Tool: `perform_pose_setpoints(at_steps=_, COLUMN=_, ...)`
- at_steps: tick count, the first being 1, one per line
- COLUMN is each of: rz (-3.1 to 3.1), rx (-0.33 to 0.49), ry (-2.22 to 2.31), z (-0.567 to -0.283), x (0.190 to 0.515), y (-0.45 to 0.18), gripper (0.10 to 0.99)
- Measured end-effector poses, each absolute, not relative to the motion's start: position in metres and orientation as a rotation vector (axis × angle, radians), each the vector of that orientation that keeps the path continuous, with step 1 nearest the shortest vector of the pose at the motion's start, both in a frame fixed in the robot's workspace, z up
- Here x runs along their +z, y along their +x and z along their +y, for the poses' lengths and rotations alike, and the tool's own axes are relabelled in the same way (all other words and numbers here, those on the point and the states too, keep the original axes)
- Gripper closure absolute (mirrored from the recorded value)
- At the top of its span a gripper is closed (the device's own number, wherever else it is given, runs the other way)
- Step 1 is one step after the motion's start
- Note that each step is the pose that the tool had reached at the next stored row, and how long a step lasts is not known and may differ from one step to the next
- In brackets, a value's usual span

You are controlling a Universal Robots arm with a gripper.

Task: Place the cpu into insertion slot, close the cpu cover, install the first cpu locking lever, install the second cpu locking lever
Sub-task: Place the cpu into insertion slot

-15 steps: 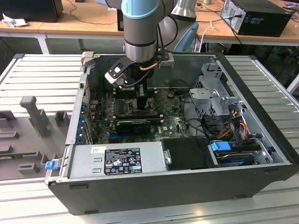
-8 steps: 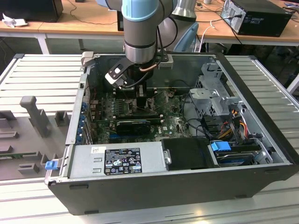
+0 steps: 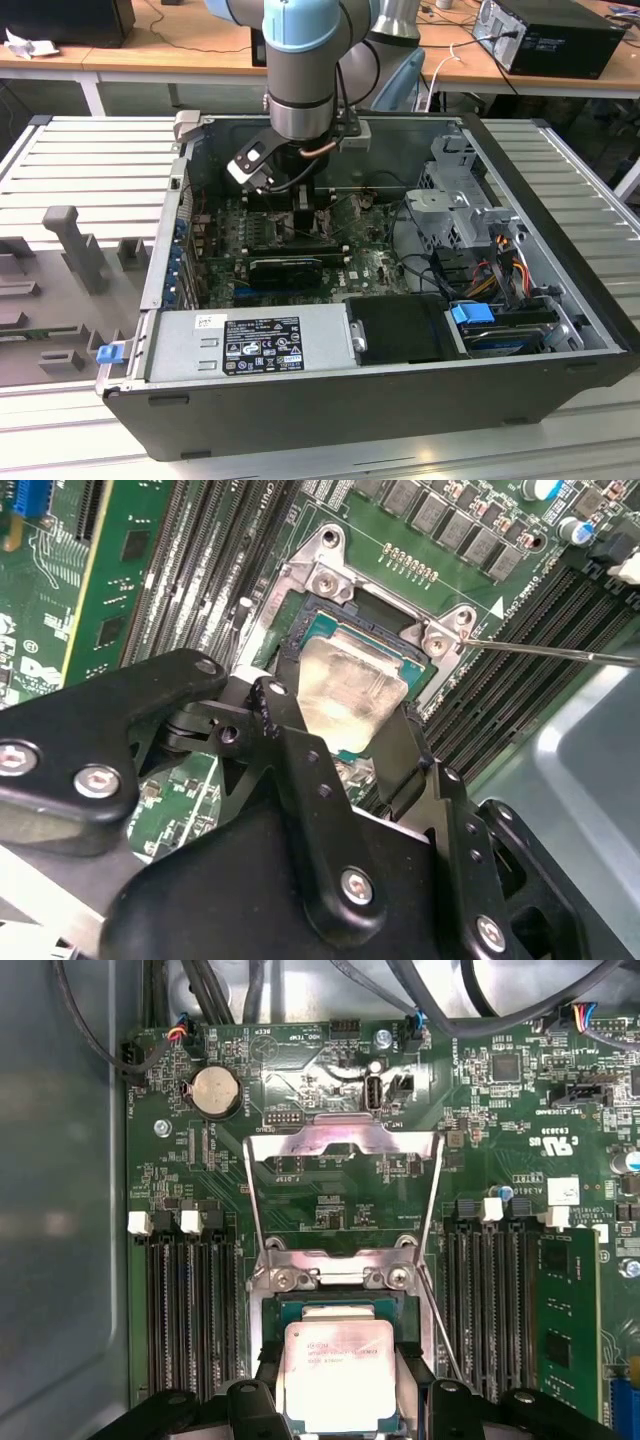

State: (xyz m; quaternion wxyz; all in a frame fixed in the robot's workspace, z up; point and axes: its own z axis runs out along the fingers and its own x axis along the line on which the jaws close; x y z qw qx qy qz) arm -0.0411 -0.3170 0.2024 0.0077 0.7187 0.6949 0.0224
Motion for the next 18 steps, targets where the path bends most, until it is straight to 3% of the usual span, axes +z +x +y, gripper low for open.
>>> perform_pose_setpoints(at_steps=6, rz=2.172, rx=0.07, ry=2.247, z=-0.317, x=0.201, y=-0.041, gripper=0.557)
perform_pose_setpoints(at_steps=8, rz=2.172, rx=0.07, ry=2.247, z=-0.317, x=0.201, y=-0.041, gripper=0.545)
perform_pose_setpoints(at_steps=9, rz=2.172, rx=0.07, ry=2.247, z=-0.317, x=0.201, y=-0.041, gripper=0.482)
perform_pose_setpoints(at_steps=15, rz=2.172, rx=0.07, ry=2.247, z=-0.317, x=0.211, y=-0.041, gripper=0.482)
perform_pose_setpoints(at_steps=17, rz=2.172, rx=0.07, ry=2.247, z=-0.317, x=0.213, y=-0.041, gripper=0.498)
perform_pose_setpoints(at_steps=18, rz=2.172, rx=0.069, ry=2.247, z=-0.317, x=0.215, y=-0.041, gripper=0.561)
